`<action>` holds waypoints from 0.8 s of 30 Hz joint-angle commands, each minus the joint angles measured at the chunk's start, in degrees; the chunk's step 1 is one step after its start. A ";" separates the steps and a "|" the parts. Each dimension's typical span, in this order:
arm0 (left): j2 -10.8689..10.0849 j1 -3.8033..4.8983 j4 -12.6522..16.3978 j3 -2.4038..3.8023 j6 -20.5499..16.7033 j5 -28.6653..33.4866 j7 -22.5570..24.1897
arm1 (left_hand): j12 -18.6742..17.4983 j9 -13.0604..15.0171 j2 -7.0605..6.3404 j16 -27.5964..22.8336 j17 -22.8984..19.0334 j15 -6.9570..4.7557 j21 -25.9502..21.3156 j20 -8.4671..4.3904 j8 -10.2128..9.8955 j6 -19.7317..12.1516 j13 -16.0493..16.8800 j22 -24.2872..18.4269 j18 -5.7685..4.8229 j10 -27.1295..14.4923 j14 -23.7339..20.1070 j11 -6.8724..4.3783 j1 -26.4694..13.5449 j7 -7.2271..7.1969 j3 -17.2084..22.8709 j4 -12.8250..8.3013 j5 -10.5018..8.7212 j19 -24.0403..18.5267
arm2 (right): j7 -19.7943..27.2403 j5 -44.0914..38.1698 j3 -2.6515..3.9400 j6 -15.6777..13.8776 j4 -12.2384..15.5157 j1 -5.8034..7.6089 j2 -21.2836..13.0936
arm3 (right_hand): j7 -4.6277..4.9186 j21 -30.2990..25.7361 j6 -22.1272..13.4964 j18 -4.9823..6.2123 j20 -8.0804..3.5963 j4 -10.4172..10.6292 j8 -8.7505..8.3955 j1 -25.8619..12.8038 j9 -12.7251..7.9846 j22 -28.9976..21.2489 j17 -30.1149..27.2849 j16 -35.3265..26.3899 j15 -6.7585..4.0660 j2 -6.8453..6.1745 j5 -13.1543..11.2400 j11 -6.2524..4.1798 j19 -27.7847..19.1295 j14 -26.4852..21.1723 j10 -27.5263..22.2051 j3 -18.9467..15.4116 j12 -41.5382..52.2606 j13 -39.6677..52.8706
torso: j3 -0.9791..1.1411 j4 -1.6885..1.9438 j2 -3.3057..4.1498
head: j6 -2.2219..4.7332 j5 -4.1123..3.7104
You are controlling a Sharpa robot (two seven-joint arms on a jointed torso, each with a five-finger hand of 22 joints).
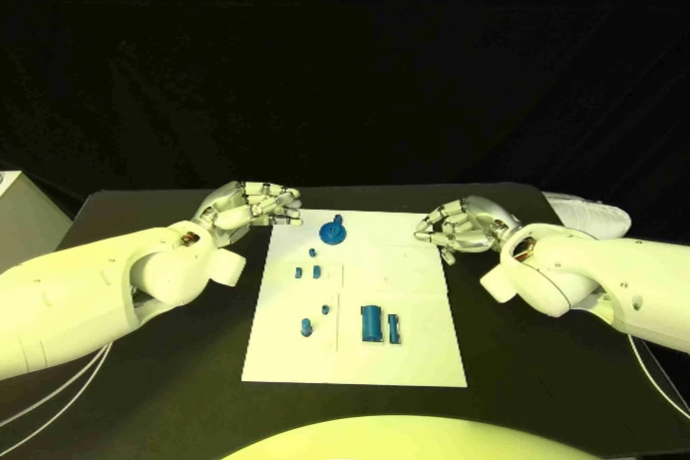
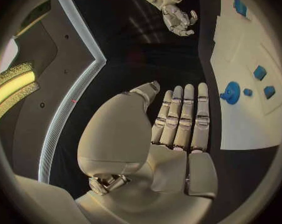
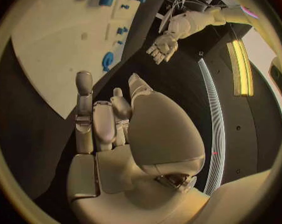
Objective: Assemble the parts on the task board
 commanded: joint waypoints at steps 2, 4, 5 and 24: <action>1.65 -0.03 -2.66 0.06 -7.18 4.17 5.92 | -0.39 -0.08 -0.73 -1.00 -0.27 0.38 -0.45 -0.03 0.33 0.50 -0.24 -0.28 0.53 0.42 -0.76 -0.07 0.46 -0.14 1.45 -0.22 -0.03 -0.37 | 11.40 13.76 0.55 0.00 -5.03 0.70 2.46 | 0.77 -9.71 -1.11 0.57 0.86 1.63 -2.41 2.90 -1.28 -7.49 -22.89 -25.22 0.61 -0.91 -0.18 0.41 -3.88 -9.95 -10.47 4.86 -25.81 -19.62 | 0.02 0.02 -0.71 | 2.03 0.65; 2.46 -0.03 -4.12 0.06 -8.70 4.55 6.69 | -1.24 -0.17 -1.24 -2.67 -0.81 0.89 -0.88 0.22 0.23 0.33 -0.37 -0.51 0.42 -0.14 -2.45 0.19 0.37 -0.14 2.38 -0.50 -0.11 -0.90 | 12.98 16.06 0.76 0.19 -7.58 0.87 3.80 | 2.00 -15.23 -1.53 0.25 2.50 1.30 -4.50 2.75 -2.16 -13.20 -26.47 -35.09 2.39 -2.37 -0.06 2.04 -7.88 -14.64 -10.72 9.06 -37.37 -30.85 | 0.07 0.06 -0.85 | 2.57 0.78; 2.86 -0.03 -4.88 0.07 -9.42 4.83 7.03 | -1.57 -0.19 -1.35 -3.06 -0.94 1.01 -0.95 0.27 0.21 0.27 -0.41 -0.55 0.42 -0.44 -2.71 0.29 0.32 -0.16 2.59 -0.59 -0.12 -0.96 | 13.83 16.96 0.86 0.27 -8.96 0.94 4.51 | 2.06 -16.31 -1.38 0.47 2.87 1.62 -4.92 2.75 -2.31 -14.66 -27.28 -37.13 2.84 -3.02 -0.06 2.29 -8.46 -14.99 -10.05 10.28 -39.84 -33.80 | 0.12 0.10 -0.94 | 2.90 0.84; 3.93 -1.37 -0.58 1.51 -19.49 4.26 5.47 | -11.76 -13.04 6.29 -24.11 -20.18 -7.26 -7.25 -14.34 -14.94 -49.67 -4.06 -21.71 -9.69 -58.69 -50.30 -9.31 -81.24 -12.06 -22.08 -9.32 -10.64 -52.64 | 18.62 24.81 7.35 -11.87 -5.62 -4.48 9.14 | -7.36 -20.18 -50.82 -9.82 -4.78 -14.63 -26.03 -81.54 -15.66 -71.17 -65.58 -72.60 1.23 5.48 -8.85 -2.88 -71.45 -81.17 -71.27 -5.46 -60.38 -70.14 | 1.53 0.25 -2.04 | 8.95 1.41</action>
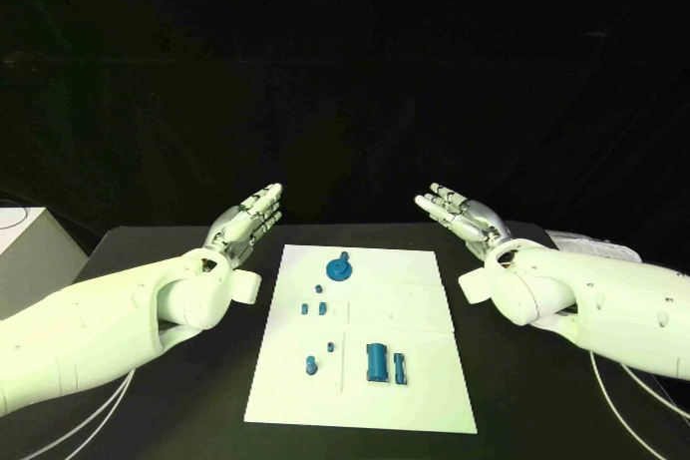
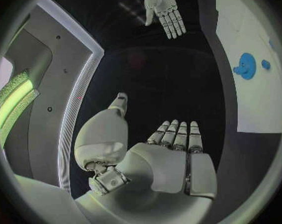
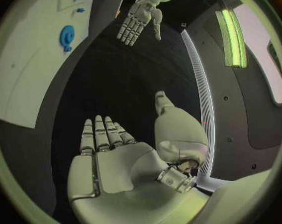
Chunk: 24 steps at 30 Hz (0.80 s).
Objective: Assemble the parts on the task board
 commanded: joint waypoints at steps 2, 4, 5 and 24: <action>0.29 -0.69 3.32 0.75 -10.80 0.94 1.47 | -1.15 -1.57 0.92 -2.41 -2.32 -1.04 -0.90 -1.85 -1.89 -6.18 -0.44 -2.58 -2.08 -8.43 -5.86 -1.21 -34.30 -1.45 -3.21 -1.04 -1.30 -6.32 | 7.36 9.52 2.19 -9.97 3.01 -2.21 1.30 | -1.42 -0.69 -6.04 -1.69 -1.38 -1.82 -2.14 -34.76 -1.52 -5.28 -3.80 -2.56 -0.63 1.41 -1.10 -0.90 -6.70 -11.29 -11.35 -2.94 -1.09 -2.37 | 0.99 0.10 -0.87 | 3.47 0.32; 0.40 -1.19 5.49 1.28 -15.21 1.29 1.86 | -1.15 -1.57 0.92 -2.41 -2.32 -1.04 -0.90 -1.85 -1.89 -6.18 -0.44 -2.58 -2.08 -8.43 -5.86 -1.21 -34.30 -1.45 -3.21 -1.04 -1.30 -6.32 | 9.03 11.96 3.51 -12.46 4.40 -3.37 1.90 | -1.42 -0.69 -6.04 -1.69 -1.38 -1.82 -2.14 -34.76 -1.52 -5.28 -3.80 -2.56 -0.63 1.41 -1.10 -0.90 -6.70 -11.29 -11.35 -2.94 -1.09 -2.37 | 1.25 0.12 -1.10 | 4.55 0.42; 0.44 -1.37 6.26 1.47 -16.77 1.42 2.00 | -1.15 -1.57 0.92 -2.41 -2.32 -1.04 -0.90 -1.85 -1.89 -6.18 -0.44 -2.58 -2.08 -8.43 -5.86 -1.21 -34.30 -1.45 -3.21 -1.04 -1.30 -6.32 | 9.55 12.73 3.92 -13.25 4.84 -3.73 2.10 | -1.42 -0.69 -6.04 -1.69 -1.38 -1.82 -2.14 -34.76 -1.52 -5.28 -3.80 -2.56 -0.63 1.41 -1.10 -0.90 -6.70 -11.29 -11.35 -2.94 -1.09 -2.37 | 1.33 0.13 -1.16 | 4.88 0.45; 0.68 -2.52 11.31 2.71 -27.04 2.25 2.91 | -1.15 -1.57 0.92 -2.41 -2.32 -1.04 -0.90 -1.85 -1.89 -6.18 -0.44 -2.58 -2.08 -8.43 -5.86 -1.21 -34.30 -1.45 -3.21 -1.04 -1.30 -6.32 | 11.16 15.09 5.19 -15.65 6.18 -4.85 2.68 | -1.42 -0.69 -6.04 -1.69 -1.38 -1.82 -2.14 -34.76 -1.52 -5.28 -3.80 -2.56 -0.63 1.41 -1.10 -0.90 -6.70 -11.29 -11.35 -2.94 -1.09 -2.37 | 1.52 0.15 -1.33 | 5.69 0.52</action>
